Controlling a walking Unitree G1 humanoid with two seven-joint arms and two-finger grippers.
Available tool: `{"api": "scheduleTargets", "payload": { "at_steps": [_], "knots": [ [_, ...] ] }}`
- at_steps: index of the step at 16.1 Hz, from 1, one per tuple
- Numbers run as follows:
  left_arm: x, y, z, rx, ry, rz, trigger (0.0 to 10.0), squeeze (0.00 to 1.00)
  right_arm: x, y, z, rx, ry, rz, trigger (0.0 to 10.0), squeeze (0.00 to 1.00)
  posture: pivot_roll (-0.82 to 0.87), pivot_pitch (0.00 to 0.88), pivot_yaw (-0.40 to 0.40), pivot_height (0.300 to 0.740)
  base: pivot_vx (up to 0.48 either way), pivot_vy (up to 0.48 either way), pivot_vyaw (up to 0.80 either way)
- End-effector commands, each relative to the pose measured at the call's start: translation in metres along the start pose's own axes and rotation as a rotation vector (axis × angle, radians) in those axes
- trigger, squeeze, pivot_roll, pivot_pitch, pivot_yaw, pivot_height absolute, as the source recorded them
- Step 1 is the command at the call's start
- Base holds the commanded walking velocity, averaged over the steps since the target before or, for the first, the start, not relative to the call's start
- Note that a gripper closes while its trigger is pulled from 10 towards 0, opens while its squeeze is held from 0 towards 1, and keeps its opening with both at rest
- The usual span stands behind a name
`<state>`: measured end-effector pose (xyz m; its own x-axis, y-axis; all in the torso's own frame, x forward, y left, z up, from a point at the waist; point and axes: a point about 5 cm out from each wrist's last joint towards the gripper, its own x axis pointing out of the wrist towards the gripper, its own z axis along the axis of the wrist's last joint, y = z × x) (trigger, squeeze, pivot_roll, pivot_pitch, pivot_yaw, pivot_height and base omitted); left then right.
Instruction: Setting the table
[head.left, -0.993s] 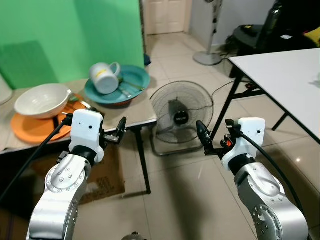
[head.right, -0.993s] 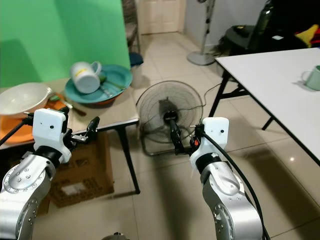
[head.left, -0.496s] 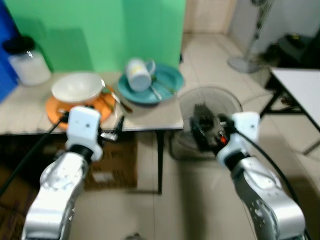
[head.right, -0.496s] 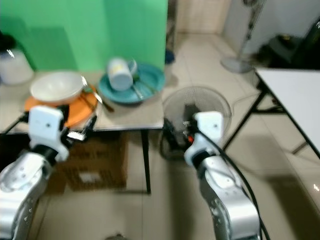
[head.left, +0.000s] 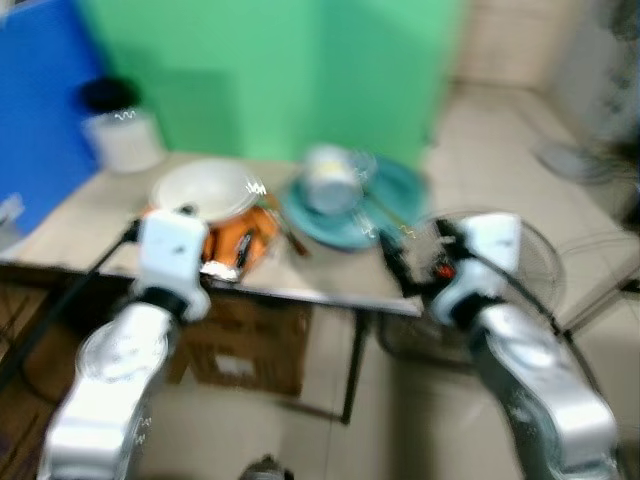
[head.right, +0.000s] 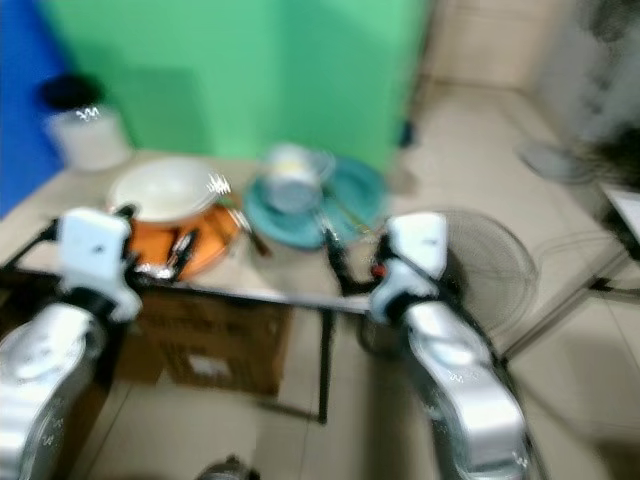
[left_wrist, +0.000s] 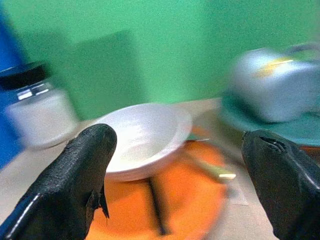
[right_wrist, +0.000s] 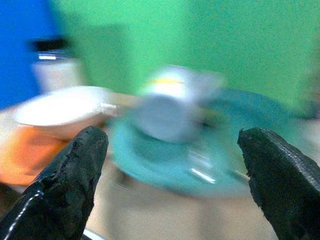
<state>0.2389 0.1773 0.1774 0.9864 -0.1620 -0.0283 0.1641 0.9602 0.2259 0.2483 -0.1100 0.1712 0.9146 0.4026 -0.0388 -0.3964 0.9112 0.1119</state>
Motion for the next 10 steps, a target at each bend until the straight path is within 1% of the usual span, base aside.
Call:
{"api": "scheduleTargets", "payload": {
  "at_steps": [1,2,3,5,6,8,9,10],
  "knots": [
    [0.001,-0.006,0.006,0.005,-0.021,-0.028,10.0,0.00,-0.003,-0.006,-0.002,0.002,0.017,-0.017,10.0,0.00,0.19,0.000,0.005,0.740,0.352,0.000,0.80],
    [0.001,-0.007,0.006,0.010,-0.024,-0.034,10.0,0.00,-0.003,-0.005,0.001,0.010,0.006,-0.003,10.0,0.00,0.19,0.000,0.005,0.740,0.352,0.000,0.80],
    [0.001,-0.008,0.007,0.016,-0.027,-0.046,10.0,0.00,-0.003,-0.003,0.003,0.038,-0.004,0.012,10.0,0.00,0.19,0.000,0.005,0.740,0.352,0.000,0.00],
    [0.001,-0.009,0.007,0.017,-0.027,-0.048,10.0,0.00,-0.003,-0.004,0.004,0.047,-0.008,0.013,10.0,0.00,0.18,0.000,0.011,0.740,0.341,0.000,0.00],
    [0.002,-0.007,0.006,0.028,-0.013,-0.036,10.0,0.00,-0.004,-0.005,0.006,0.072,-0.030,0.008,10.0,0.00,0.18,0.000,0.016,0.740,0.000,0.000,0.00],
    [0.003,-0.005,0.007,0.033,-0.012,-0.032,10.0,0.00,-0.005,-0.006,0.008,0.087,-0.044,-0.007,10.0,0.00,0.18,0.000,0.018,0.740,0.000,0.000,0.00],
    [0.004,0.001,0.005,0.032,0.011,-0.022,10.0,0.00,-0.007,-0.008,0.008,0.105,-0.055,-0.030,10.0,0.00,0.18,0.000,0.022,0.740,0.000,0.000,0.00],
    [0.004,0.003,0.005,0.004,0.018,-0.020,10.0,0.00,-0.007,-0.008,0.009,0.107,-0.054,-0.031,10.0,0.00,0.17,0.000,0.024,0.740,0.000,0.000,0.00]
  ]
}}
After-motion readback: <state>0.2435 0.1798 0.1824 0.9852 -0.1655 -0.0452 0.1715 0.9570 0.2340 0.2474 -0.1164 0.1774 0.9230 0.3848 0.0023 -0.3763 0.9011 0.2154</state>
